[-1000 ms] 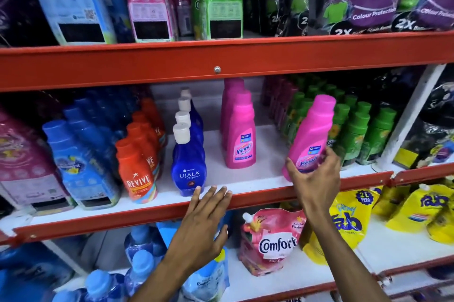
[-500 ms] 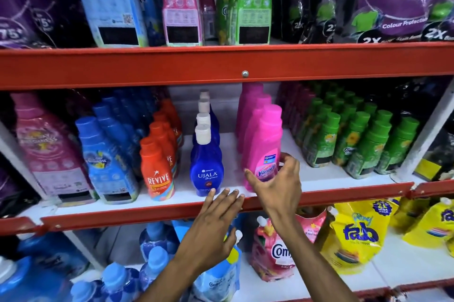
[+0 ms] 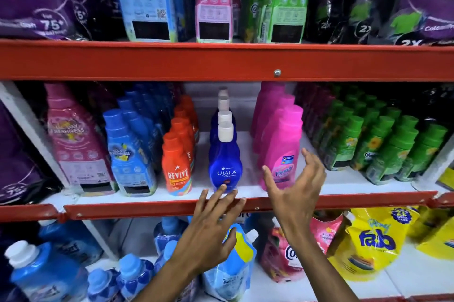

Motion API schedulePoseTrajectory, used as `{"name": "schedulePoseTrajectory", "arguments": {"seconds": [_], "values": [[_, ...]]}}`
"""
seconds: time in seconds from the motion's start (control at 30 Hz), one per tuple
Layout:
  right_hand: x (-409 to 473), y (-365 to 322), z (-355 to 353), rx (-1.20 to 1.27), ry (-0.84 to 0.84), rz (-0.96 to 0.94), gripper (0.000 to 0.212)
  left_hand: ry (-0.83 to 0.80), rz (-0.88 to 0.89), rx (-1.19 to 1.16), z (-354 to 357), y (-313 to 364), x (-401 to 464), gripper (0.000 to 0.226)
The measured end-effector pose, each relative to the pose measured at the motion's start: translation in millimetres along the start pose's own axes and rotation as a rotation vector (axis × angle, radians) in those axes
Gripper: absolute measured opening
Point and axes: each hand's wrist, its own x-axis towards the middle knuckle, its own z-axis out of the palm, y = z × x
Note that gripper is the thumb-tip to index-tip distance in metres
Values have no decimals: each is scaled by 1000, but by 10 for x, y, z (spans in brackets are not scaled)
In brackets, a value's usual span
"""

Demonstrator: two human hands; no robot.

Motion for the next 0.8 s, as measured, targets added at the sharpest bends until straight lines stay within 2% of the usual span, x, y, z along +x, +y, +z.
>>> {"name": "schedulePoseTrajectory", "arguments": {"seconds": [0.13,0.2,0.27,0.4,0.5,0.63,0.8], "values": [[-165,-349,43,196,30,-216,47,307,-50,-111,-175,-197,-146,41],[-271,-529,131,299,-65,-269,34,440,-148,-186,-288,-299,-203,30],[-386,-687,254,356,-192,-265,31,512,-292,-266,-400,-401,-235,24],[-623,-844,557,351,-480,-143,36,518,-574,-405,-562,-576,-234,35],[-727,-904,721,310,-617,-40,43,492,-692,-446,-588,-672,-226,39],[-743,-942,863,253,-686,9,34,440,-737,-446,-556,-781,-219,46],[-721,-950,924,219,-704,5,34,429,-740,-577,-568,-838,-152,37]]}}
